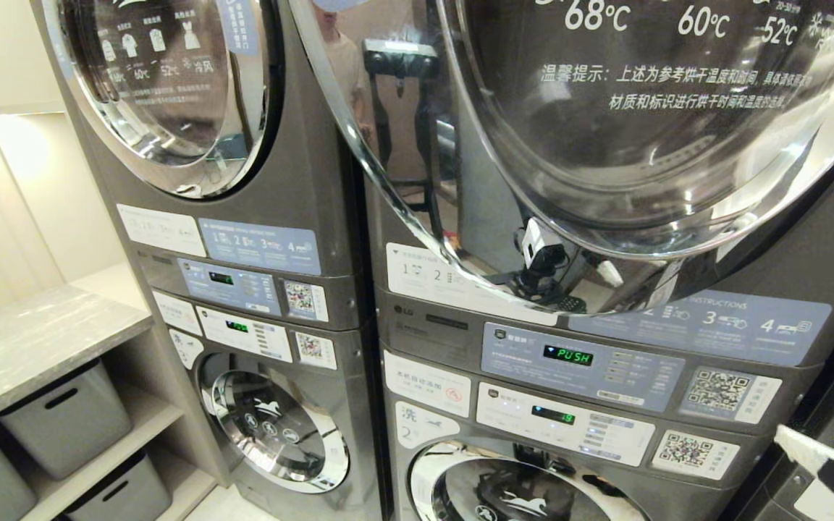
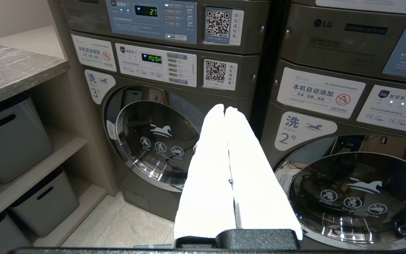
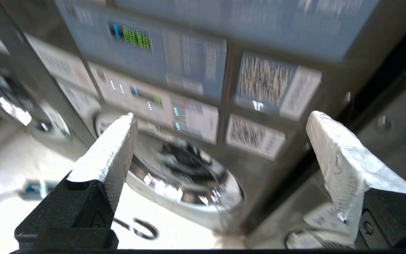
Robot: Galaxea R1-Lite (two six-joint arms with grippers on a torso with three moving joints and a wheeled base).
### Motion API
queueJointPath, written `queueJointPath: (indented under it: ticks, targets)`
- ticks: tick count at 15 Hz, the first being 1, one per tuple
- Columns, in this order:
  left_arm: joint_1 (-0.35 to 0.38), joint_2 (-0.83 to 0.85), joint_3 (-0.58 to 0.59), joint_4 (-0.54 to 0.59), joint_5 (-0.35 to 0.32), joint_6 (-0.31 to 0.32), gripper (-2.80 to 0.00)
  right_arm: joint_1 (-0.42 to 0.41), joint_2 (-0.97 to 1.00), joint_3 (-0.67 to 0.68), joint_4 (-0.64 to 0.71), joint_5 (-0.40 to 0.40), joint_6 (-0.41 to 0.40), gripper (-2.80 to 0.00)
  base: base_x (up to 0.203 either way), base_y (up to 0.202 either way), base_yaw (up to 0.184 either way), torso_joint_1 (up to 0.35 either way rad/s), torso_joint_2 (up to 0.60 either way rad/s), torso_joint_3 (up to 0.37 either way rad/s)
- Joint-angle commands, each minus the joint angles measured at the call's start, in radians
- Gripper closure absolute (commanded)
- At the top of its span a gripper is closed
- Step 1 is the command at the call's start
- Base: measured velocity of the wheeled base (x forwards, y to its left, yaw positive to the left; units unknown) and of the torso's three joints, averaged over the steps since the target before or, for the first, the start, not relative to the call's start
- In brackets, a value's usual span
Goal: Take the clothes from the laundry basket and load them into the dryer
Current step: Open the dryer
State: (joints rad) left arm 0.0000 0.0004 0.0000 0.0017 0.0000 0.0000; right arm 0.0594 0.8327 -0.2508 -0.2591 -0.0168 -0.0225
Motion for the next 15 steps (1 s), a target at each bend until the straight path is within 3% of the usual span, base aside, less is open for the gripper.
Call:
queueJointPath:
  ticks: [1, 4, 10, 11, 15]
  targets:
    - [0.000, 0.000, 0.000, 0.000, 0.000, 0.000, 0.00, -0.005, -0.087, 0.118, -0.030, -0.001, -0.016, -2.80, 0.000, 0.000, 0.000, 0.000, 0.00, 0.000]
    - [0.000, 0.000, 0.000, 0.000, 0.000, 0.000, 0.00, -0.023, -0.211, 0.255, -0.103, 0.003, -0.024, -2.80, 0.000, 0.000, 0.000, 0.000, 0.00, 0.000]
    - [0.000, 0.000, 0.000, 0.000, 0.000, 0.000, 0.00, -0.029, -0.436, 0.258, -0.019, 0.006, 0.002, -2.80, 0.000, 0.000, 0.000, 0.000, 0.00, 0.000]
    - [0.000, 0.000, 0.000, 0.000, 0.000, 0.000, 0.00, -0.029, -0.460, 0.258, -0.009, 0.007, -0.005, 0.00, 0.000, 0.000, 0.000, 0.000, 0.00, 0.000]
    - [0.000, 0.000, 0.000, 0.000, 0.000, 0.000, 0.00, -0.030, -0.622, 0.258, 0.051, 0.040, -0.033, 0.00, 0.000, 0.000, 0.000, 0.000, 0.00, 0.000]
